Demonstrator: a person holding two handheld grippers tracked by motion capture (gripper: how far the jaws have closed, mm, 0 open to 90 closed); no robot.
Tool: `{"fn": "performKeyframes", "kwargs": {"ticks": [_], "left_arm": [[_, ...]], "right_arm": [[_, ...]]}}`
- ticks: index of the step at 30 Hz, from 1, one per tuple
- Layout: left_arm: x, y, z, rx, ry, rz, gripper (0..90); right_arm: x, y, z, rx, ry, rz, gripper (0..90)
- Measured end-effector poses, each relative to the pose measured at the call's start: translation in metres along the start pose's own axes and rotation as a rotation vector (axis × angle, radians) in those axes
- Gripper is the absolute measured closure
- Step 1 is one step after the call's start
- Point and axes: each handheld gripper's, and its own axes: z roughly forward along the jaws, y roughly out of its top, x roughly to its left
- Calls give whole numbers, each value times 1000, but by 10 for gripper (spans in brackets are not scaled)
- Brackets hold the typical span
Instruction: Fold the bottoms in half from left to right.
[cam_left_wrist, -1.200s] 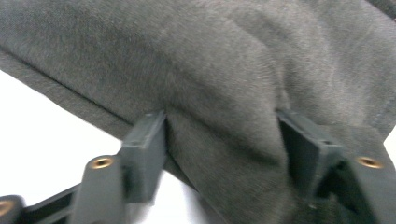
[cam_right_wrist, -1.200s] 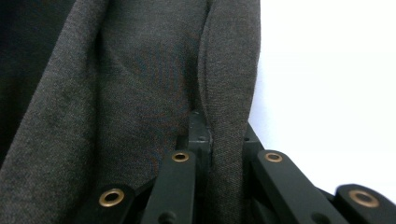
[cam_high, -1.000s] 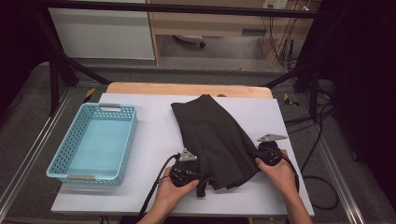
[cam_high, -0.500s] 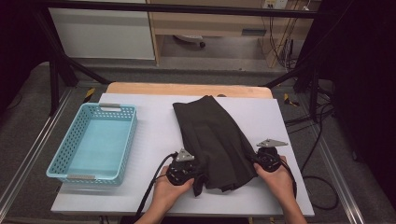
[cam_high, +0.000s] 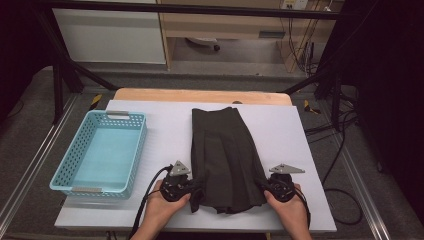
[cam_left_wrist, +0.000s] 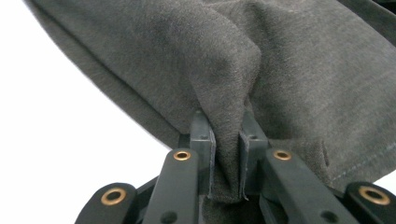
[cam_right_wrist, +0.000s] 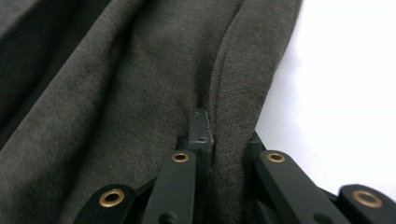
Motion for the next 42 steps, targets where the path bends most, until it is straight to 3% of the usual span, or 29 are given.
{"fn": "performKeyframes", "kwargs": {"ticks": [5, 8, 14, 23, 29, 36, 42], "left_arm": [[9, -9, -10, -5, 1, -7, 784], [11, -12, -12, -26, 0, -20, 761], [8, -19, -15, -50, 23, -26, 688], [10, -18, -15, -57, 46, -54, 498], [13, -16, -21, -99, 44, -81, 422], [14, -15, -21, -98, 63, -95, 326], [13, -15, -20, -89, 65, -92, 300]], "right_arm": [[22, -10, -4, -4, 3, -13, 815], [27, -12, -5, -10, -4, -18, 812], [25, -14, -5, -25, -6, -28, 780], [18, -12, -9, -49, -59, -44, 564], [15, -8, -17, -89, -83, -68, 513], [16, 11, -30, -112, -103, -83, 423], [6, 36, -27, -122, -110, -105, 390]]}}
